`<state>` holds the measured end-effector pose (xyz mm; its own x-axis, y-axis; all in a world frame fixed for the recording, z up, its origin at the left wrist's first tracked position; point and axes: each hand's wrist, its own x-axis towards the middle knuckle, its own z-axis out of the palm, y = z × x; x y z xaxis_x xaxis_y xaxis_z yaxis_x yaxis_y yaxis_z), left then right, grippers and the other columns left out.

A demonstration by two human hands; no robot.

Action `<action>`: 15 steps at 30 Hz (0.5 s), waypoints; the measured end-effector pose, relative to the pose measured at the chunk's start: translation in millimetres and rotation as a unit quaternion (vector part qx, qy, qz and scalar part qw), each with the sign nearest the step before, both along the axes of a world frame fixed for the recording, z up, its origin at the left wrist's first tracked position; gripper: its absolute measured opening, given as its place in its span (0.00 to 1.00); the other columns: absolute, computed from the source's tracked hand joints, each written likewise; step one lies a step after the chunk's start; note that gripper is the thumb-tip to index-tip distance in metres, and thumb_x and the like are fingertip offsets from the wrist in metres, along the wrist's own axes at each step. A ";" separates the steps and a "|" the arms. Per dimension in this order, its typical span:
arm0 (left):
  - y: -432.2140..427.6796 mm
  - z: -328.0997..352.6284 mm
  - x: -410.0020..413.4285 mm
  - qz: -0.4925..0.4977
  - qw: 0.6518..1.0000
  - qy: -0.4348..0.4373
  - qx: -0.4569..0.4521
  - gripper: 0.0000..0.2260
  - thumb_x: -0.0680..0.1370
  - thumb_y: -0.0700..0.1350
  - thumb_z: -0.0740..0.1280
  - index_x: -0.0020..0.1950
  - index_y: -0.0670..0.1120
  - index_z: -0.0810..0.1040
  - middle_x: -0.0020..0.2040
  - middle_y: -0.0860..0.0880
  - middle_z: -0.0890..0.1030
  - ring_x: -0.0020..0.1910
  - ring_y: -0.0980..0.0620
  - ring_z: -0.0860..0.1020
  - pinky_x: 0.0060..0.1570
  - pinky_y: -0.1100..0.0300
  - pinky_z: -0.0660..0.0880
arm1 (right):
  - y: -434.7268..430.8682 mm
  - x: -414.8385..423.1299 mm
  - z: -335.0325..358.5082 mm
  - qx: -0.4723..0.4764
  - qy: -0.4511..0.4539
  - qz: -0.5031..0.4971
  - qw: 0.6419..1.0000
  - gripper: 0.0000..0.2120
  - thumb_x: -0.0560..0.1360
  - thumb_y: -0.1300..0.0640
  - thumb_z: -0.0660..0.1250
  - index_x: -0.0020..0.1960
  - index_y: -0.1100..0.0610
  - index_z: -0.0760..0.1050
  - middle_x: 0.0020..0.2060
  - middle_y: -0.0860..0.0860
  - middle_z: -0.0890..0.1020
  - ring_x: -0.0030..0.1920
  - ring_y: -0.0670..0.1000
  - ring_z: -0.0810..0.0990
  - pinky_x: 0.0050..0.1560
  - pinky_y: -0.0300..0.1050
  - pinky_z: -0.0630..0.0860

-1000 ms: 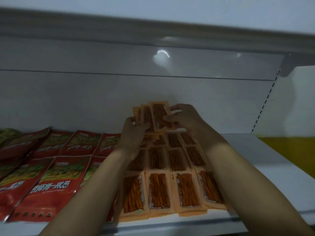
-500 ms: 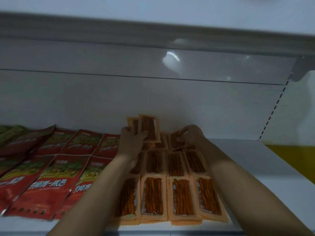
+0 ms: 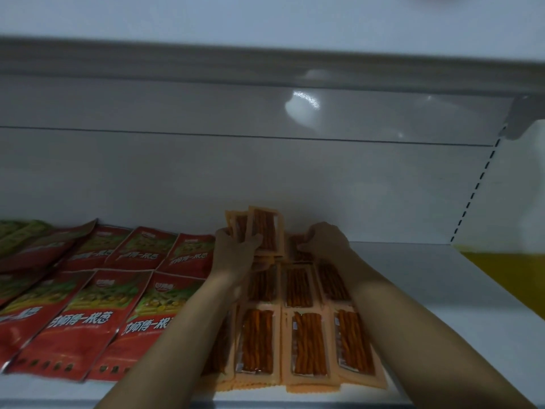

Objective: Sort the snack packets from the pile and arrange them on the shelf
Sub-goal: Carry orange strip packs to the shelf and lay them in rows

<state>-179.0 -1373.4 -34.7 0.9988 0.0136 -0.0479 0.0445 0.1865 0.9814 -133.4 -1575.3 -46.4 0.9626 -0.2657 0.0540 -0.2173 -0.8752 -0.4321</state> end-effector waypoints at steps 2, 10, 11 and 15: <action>-4.6 1.0 -1.7 0.002 1.000 0.001 -0.002 0.17 0.79 0.36 0.67 0.65 0.34 0.69 0.57 0.35 0.78 0.41 0.43 0.82 0.27 0.60 0.77 | -0.7 -1.5 -0.1 -0.023 0.002 0.013 1.000 0.14 0.73 0.47 0.73 0.53 0.56 0.82 0.53 0.53 0.82 0.55 0.54 0.80 0.52 0.45 0.76; -23.0 1.3 -1.7 0.032 0.999 0.001 -0.005 0.18 0.76 0.39 0.72 0.62 0.38 0.69 0.55 0.39 0.79 0.49 0.40 0.82 0.34 0.55 0.80 | -3.2 -29.1 38.3 0.270 -0.090 0.062 0.957 0.14 0.79 0.50 0.66 0.56 0.60 0.81 0.42 0.54 0.85 0.40 0.51 0.84 0.45 0.44 0.79; -26.6 2.0 -2.6 0.033 0.999 -0.006 -0.007 0.18 0.76 0.39 0.72 0.62 0.38 0.70 0.56 0.39 0.80 0.50 0.41 0.82 0.37 0.53 0.81 | -0.9 -38.6 47.2 0.315 -0.064 0.083 0.943 0.16 0.80 0.48 0.65 0.57 0.60 0.80 0.40 0.53 0.84 0.37 0.49 0.84 0.41 0.43 0.80; -41.6 7.9 -7.4 0.007 0.999 -0.030 -0.035 0.20 0.75 0.38 0.73 0.64 0.37 0.70 0.56 0.40 0.81 0.50 0.42 0.83 0.38 0.52 0.83 | 8.4 -58.6 63.1 0.308 -0.041 0.139 0.940 0.17 0.74 0.45 0.72 0.56 0.55 0.76 0.45 0.53 0.83 0.42 0.50 0.83 0.37 0.41 0.78</action>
